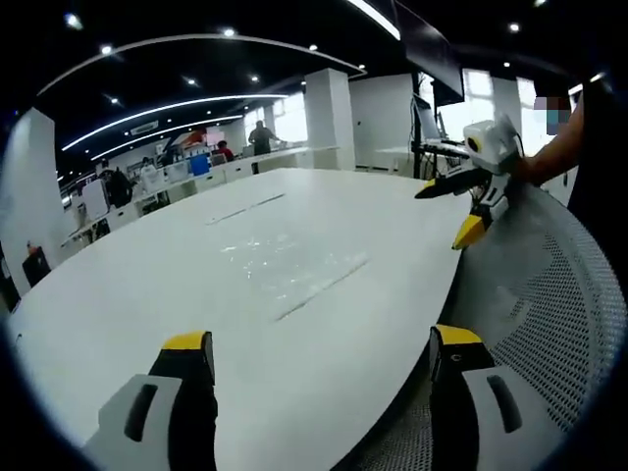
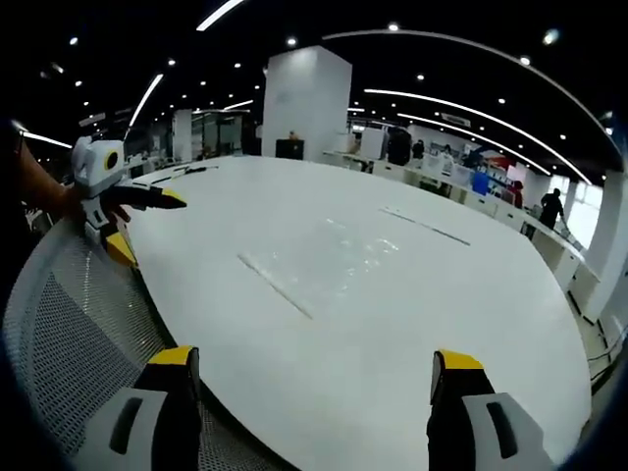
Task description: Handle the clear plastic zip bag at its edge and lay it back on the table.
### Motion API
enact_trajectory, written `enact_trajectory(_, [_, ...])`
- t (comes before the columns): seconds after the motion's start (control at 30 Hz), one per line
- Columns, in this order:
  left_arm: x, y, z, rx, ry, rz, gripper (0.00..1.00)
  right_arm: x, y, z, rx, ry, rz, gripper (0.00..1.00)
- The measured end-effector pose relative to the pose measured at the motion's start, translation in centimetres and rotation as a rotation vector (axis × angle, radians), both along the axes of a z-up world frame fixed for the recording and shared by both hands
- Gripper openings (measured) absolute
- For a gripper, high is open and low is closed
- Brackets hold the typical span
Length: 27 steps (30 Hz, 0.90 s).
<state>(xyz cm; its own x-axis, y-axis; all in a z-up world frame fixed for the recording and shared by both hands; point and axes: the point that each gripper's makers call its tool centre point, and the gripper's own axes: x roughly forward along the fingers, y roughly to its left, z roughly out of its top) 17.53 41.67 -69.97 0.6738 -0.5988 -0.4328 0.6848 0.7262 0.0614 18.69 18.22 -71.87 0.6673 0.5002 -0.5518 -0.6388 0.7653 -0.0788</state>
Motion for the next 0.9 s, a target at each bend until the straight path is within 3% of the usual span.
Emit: enact_trajectory(0.9, [-0.05,-0.11,-0.02,0.003,0.009,0.001,0.89,0.09,-0.06,0.01,0.011,0.0,0.001,0.99])
